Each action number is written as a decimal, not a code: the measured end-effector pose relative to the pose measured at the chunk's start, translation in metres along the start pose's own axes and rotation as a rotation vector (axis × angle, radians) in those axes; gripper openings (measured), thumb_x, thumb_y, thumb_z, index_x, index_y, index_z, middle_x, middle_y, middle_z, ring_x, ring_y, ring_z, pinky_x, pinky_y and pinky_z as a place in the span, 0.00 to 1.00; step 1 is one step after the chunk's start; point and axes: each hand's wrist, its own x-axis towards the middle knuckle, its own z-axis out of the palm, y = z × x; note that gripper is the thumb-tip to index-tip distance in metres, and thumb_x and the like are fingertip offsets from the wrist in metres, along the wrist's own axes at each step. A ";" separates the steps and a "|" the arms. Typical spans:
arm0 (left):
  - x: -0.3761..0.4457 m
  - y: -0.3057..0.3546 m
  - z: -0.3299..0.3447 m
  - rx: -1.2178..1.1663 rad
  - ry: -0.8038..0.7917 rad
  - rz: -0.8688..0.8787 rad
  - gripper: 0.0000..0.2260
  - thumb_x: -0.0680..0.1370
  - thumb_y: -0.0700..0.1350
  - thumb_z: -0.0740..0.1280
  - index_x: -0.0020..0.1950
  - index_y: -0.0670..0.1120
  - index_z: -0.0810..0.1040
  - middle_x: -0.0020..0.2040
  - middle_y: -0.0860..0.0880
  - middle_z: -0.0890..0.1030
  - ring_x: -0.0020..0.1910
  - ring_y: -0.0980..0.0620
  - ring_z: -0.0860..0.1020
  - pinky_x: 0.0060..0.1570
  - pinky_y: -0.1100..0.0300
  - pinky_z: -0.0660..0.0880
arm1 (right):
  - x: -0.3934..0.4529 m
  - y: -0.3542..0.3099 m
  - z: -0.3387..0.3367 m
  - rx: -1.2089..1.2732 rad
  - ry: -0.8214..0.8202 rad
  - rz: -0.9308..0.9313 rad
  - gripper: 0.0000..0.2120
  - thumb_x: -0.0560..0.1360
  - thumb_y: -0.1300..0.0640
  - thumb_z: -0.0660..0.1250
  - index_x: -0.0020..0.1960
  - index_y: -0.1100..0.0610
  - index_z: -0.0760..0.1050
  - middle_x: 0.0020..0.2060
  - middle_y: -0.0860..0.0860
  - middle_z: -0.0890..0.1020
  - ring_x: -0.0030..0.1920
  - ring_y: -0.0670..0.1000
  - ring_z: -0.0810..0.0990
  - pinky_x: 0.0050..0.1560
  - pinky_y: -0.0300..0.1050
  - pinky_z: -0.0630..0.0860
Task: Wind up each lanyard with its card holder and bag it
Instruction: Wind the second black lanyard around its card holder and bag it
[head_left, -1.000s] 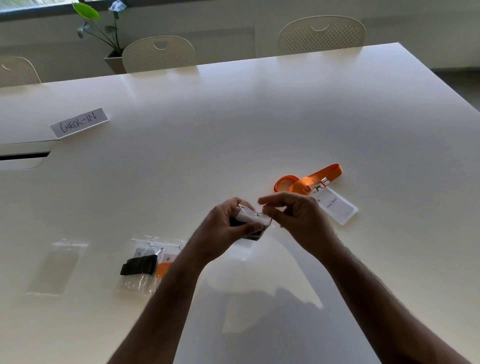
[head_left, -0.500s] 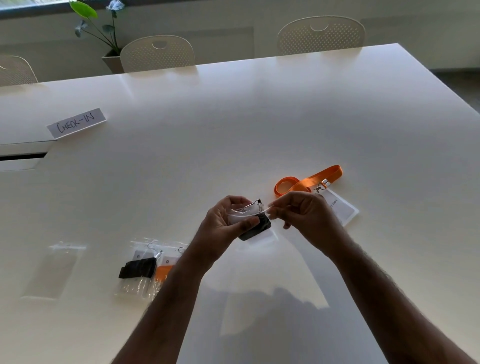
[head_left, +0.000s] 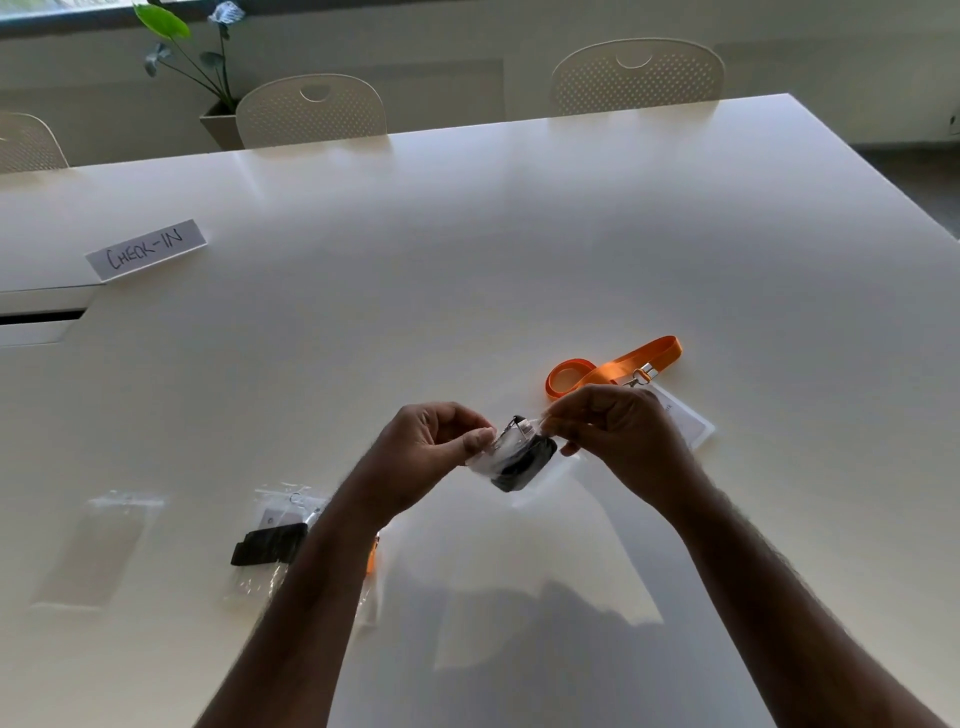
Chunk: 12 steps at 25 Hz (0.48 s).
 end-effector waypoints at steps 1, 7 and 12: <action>0.000 0.001 0.000 0.052 -0.008 0.011 0.02 0.80 0.45 0.74 0.51 0.49 0.87 0.44 0.48 0.89 0.41 0.57 0.83 0.47 0.65 0.79 | 0.000 0.000 0.000 0.001 0.002 0.001 0.05 0.75 0.63 0.77 0.49 0.56 0.88 0.43 0.53 0.90 0.41 0.50 0.89 0.43 0.45 0.86; 0.002 0.005 0.015 0.289 0.131 0.157 0.04 0.82 0.46 0.72 0.48 0.51 0.83 0.37 0.52 0.83 0.32 0.60 0.76 0.35 0.68 0.71 | -0.001 -0.002 0.000 -0.042 -0.078 0.015 0.05 0.73 0.54 0.78 0.49 0.51 0.88 0.42 0.51 0.90 0.41 0.50 0.88 0.44 0.42 0.86; 0.001 0.002 0.025 0.273 0.173 0.172 0.04 0.84 0.47 0.69 0.49 0.51 0.80 0.39 0.52 0.83 0.34 0.59 0.78 0.36 0.67 0.72 | 0.001 -0.002 -0.004 -0.115 -0.079 -0.001 0.06 0.76 0.52 0.76 0.52 0.44 0.87 0.45 0.45 0.90 0.43 0.47 0.89 0.44 0.43 0.86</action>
